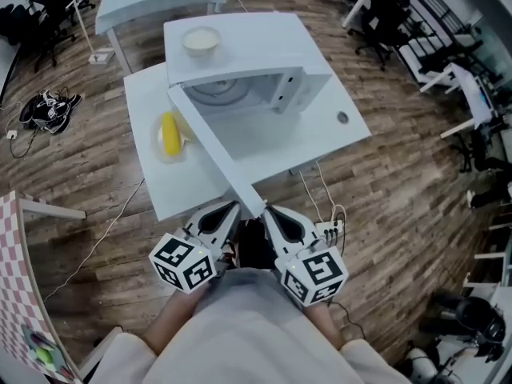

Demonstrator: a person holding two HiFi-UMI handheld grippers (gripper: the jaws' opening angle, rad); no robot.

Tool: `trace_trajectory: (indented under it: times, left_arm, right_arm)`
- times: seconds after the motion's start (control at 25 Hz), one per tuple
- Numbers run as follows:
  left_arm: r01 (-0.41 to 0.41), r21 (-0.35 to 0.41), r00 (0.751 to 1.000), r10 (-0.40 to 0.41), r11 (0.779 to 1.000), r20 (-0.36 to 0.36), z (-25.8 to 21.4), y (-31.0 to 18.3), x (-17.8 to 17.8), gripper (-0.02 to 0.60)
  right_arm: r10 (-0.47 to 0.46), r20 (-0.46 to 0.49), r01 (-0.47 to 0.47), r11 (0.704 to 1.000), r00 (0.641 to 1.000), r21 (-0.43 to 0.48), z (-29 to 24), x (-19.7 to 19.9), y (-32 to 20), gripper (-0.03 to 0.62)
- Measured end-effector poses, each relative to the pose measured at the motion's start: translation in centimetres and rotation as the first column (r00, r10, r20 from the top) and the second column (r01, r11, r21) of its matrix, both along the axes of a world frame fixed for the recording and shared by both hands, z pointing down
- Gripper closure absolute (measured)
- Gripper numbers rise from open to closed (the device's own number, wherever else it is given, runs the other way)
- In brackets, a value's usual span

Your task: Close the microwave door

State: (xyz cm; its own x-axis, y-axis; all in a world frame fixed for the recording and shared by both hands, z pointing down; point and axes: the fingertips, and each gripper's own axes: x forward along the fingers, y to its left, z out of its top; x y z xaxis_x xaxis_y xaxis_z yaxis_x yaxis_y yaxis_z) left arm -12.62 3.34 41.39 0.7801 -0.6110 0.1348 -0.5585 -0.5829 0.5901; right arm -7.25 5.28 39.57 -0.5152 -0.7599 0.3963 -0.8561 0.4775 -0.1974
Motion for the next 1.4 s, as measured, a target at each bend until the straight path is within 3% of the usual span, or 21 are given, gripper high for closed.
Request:
trace_trajectory:
  times: [1.4]
  left_arm:
    - [-0.038, -0.063, 0.999, 0.036, 0.997, -0.023, 0.4, -3.1, 4.8, 0.565]
  right_arm:
    - [0.005, 0.074, -0.004, 1.0, 0.997, -0.012, -0.1, 4.9, -4.2, 0.574]
